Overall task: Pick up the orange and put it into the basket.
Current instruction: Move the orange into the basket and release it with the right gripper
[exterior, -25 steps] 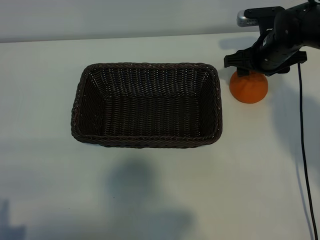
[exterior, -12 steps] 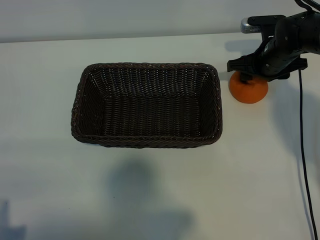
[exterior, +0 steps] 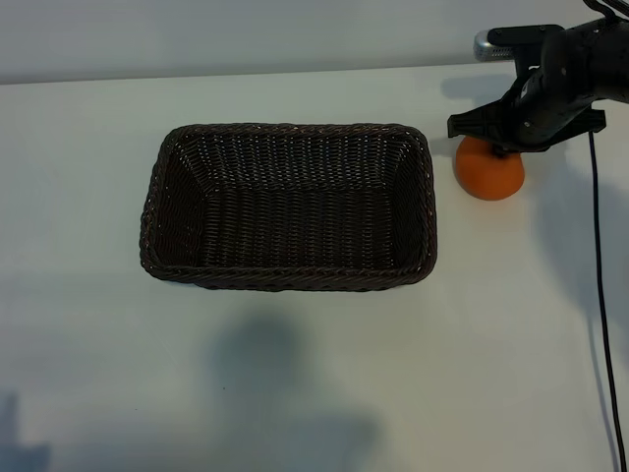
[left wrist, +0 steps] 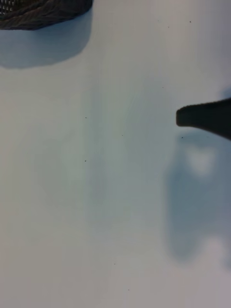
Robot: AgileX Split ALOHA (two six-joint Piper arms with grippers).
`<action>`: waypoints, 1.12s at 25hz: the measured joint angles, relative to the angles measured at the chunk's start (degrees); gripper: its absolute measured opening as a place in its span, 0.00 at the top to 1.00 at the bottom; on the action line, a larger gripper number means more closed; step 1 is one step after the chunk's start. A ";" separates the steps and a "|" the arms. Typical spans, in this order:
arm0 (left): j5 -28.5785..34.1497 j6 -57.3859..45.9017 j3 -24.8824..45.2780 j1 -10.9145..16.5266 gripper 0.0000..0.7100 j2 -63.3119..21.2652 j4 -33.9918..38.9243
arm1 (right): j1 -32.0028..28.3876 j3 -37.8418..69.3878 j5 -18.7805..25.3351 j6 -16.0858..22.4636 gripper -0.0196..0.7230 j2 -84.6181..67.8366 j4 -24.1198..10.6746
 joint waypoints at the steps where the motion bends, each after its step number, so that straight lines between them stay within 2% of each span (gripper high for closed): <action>1: 0.00 0.00 0.00 0.00 0.17 0.00 0.00 | 0.00 -0.65 1.04 0.00 0.85 -0.10 -0.44; 9: 0.00 0.05 0.00 0.00 0.17 0.00 0.00 | -0.20 -7.16 11.73 -0.18 0.86 -5.88 -3.24; 17: 0.00 0.11 0.00 0.00 0.17 0.00 0.00 | -0.24 -8.18 17.82 -1.50 0.87 -15.51 -4.09; 23: 0.00 0.11 0.00 0.00 0.17 0.00 0.00 | 1.57 -8.18 21.83 -4.82 0.87 -21.31 -0.47; 28: 0.00 0.11 0.00 0.00 0.17 0.00 0.00 | 9.06 -8.18 23.50 -6.63 0.87 -24.37 2.22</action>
